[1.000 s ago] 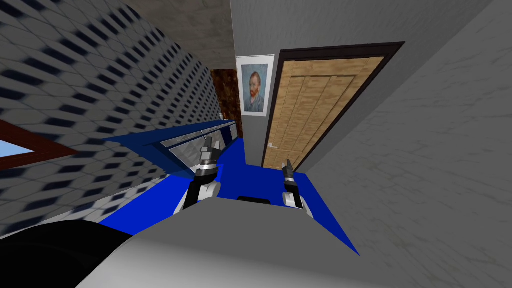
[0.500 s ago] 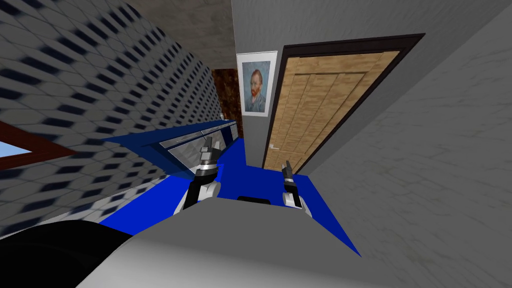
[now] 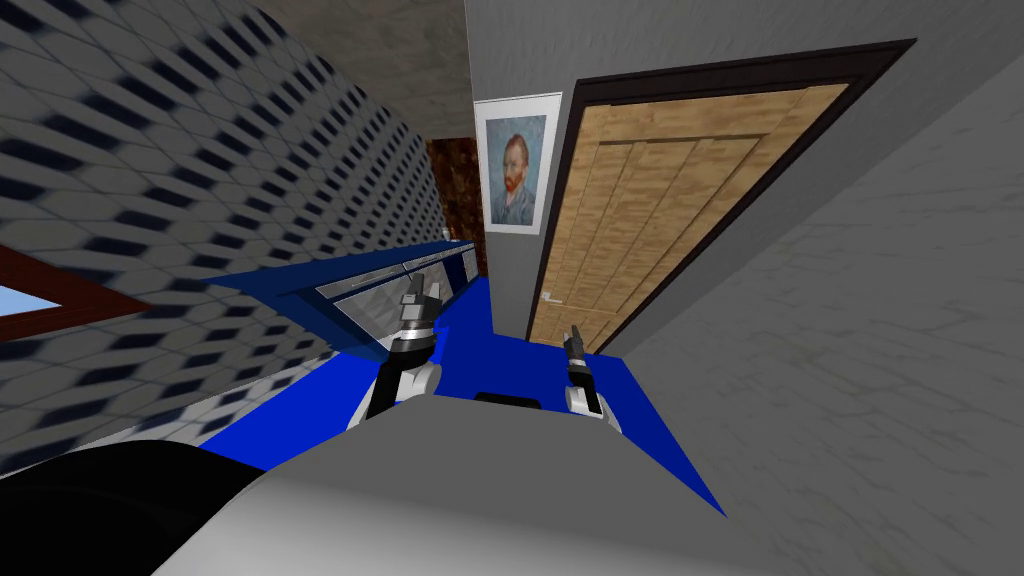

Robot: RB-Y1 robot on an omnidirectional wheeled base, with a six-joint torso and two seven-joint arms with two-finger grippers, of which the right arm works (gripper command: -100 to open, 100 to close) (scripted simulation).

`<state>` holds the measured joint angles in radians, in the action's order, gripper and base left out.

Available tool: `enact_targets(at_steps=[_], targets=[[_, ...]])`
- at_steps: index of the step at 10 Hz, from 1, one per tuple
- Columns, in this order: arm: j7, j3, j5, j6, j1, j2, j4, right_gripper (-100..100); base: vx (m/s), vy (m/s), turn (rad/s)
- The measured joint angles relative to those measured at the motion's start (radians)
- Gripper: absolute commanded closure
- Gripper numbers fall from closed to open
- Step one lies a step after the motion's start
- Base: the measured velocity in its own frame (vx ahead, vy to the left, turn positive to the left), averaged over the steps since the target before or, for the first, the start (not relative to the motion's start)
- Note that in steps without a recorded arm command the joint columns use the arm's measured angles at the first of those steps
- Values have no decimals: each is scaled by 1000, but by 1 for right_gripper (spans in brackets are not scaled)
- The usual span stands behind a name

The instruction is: Pull the door open

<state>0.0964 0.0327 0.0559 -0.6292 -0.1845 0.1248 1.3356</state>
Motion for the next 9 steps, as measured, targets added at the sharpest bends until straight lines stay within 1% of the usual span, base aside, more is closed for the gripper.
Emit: enact_targets(at_steps=[2, 3, 4, 5, 6, 7, 9], targets=[[0, 5, 5, -9, 16, 6, -48, -100, 93, 6, 33], [1, 9, 8, -17, 29, 10, -78, -100, 96, 4, 39], [0, 11, 10, -28, 42, 11, -112, -100, 105, 12, 38], [-2, 13, 12, -34, 46, 11, -134, -100, 105, 3, 36], [-3, 16, 14, -44, 58, 13, -168, -100, 100, -4, 33], [-4, 17, 16, -49, 62, 13, -186, -100, 80, -1, 29], [-4, 24, 22, -62, 86, 20, -243, -100, 99, -2, 30]])
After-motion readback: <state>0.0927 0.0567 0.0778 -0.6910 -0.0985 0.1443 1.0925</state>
